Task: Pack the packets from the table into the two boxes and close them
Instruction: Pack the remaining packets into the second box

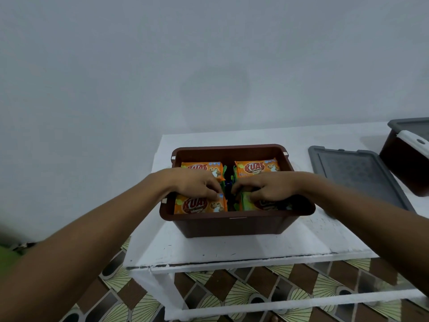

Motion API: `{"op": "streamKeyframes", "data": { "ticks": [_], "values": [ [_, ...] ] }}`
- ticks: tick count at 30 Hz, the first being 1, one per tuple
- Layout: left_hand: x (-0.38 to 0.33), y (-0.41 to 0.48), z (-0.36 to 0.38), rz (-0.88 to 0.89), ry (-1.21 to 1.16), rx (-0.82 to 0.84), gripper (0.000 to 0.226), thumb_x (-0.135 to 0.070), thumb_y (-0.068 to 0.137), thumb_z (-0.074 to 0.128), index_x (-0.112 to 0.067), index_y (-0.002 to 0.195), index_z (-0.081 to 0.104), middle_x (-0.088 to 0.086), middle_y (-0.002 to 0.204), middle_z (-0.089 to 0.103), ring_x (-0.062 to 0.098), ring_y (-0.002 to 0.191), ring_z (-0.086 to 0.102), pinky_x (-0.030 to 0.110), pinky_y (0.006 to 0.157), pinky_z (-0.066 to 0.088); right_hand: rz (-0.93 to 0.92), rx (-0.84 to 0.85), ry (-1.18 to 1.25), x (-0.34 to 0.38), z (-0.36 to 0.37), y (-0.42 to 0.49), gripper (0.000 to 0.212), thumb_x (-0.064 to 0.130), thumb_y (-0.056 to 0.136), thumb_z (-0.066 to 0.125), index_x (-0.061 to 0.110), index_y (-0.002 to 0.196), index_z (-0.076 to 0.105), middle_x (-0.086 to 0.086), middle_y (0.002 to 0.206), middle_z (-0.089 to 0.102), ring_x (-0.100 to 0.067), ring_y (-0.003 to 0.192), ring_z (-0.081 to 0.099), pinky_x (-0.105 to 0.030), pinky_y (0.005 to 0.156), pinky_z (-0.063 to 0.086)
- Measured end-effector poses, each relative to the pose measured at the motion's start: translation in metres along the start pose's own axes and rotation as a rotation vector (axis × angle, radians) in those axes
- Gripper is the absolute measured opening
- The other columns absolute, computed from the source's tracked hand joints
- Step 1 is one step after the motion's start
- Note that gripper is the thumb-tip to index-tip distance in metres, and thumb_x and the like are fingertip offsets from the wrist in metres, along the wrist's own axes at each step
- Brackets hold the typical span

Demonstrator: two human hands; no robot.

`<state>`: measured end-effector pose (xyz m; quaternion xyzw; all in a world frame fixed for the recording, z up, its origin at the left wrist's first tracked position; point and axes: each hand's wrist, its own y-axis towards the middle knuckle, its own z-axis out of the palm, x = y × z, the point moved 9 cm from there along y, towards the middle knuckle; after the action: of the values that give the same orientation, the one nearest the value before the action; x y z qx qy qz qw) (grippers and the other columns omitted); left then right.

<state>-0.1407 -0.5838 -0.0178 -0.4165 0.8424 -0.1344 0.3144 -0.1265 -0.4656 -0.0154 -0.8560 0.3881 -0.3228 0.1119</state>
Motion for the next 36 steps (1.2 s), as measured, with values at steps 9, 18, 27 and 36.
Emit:
{"op": "streamKeyframes", "data": {
  "ticks": [9, 18, 27, 36],
  "values": [
    [0.002, -0.005, -0.003, -0.012, -0.04, -0.008, 0.031, -0.04, 0.098, 0.051, -0.025, 0.12, 0.066, -0.007, 0.111, 0.069, 0.007, 0.094, 0.067, 0.029, 0.086, 0.056, 0.091, 0.024, -0.155, -0.001, 0.008, 0.001, 0.033, 0.036, 0.099, 0.041, 0.027, 0.131, 0.043, -0.003, 0.113, 0.056, -0.021, 0.099, 0.054, -0.043, 0.093, 0.044],
    [0.002, -0.042, -0.041, 0.082, 0.282, -0.649, 0.038, -0.052, 0.083, 0.067, -0.033, 0.116, 0.062, -0.015, 0.114, 0.061, 0.005, 0.106, 0.052, 0.031, 0.092, 0.045, 0.057, -0.453, -0.341, -0.016, -0.024, -0.049, 0.04, 0.05, 0.089, 0.059, 0.036, 0.125, 0.054, 0.014, 0.116, 0.062, -0.009, 0.109, 0.054, -0.032, 0.092, 0.049],
    [0.041, -0.065, -0.034, -0.049, -0.166, -0.884, 0.04, -0.038, 0.078, 0.077, -0.025, 0.114, 0.065, -0.007, 0.126, 0.056, 0.01, 0.116, 0.05, 0.028, 0.096, 0.043, 0.248, -0.834, -0.083, -0.042, -0.046, -0.075, 0.048, -0.006, 0.082, 0.059, 0.018, 0.123, 0.058, -0.004, 0.135, 0.051, -0.02, 0.122, 0.042, -0.021, 0.092, 0.032],
    [0.025, -0.047, -0.051, -0.09, -0.227, -1.036, 0.03, -0.033, 0.083, 0.072, -0.023, 0.111, 0.066, -0.007, 0.117, 0.061, 0.007, 0.105, 0.054, 0.017, 0.085, 0.043, 0.253, -0.915, 0.002, -0.073, -0.064, -0.081, 0.044, -0.011, 0.081, 0.055, 0.015, 0.117, 0.061, -0.005, 0.127, 0.058, -0.021, 0.113, 0.052, -0.016, 0.077, 0.036]
  ]
}}
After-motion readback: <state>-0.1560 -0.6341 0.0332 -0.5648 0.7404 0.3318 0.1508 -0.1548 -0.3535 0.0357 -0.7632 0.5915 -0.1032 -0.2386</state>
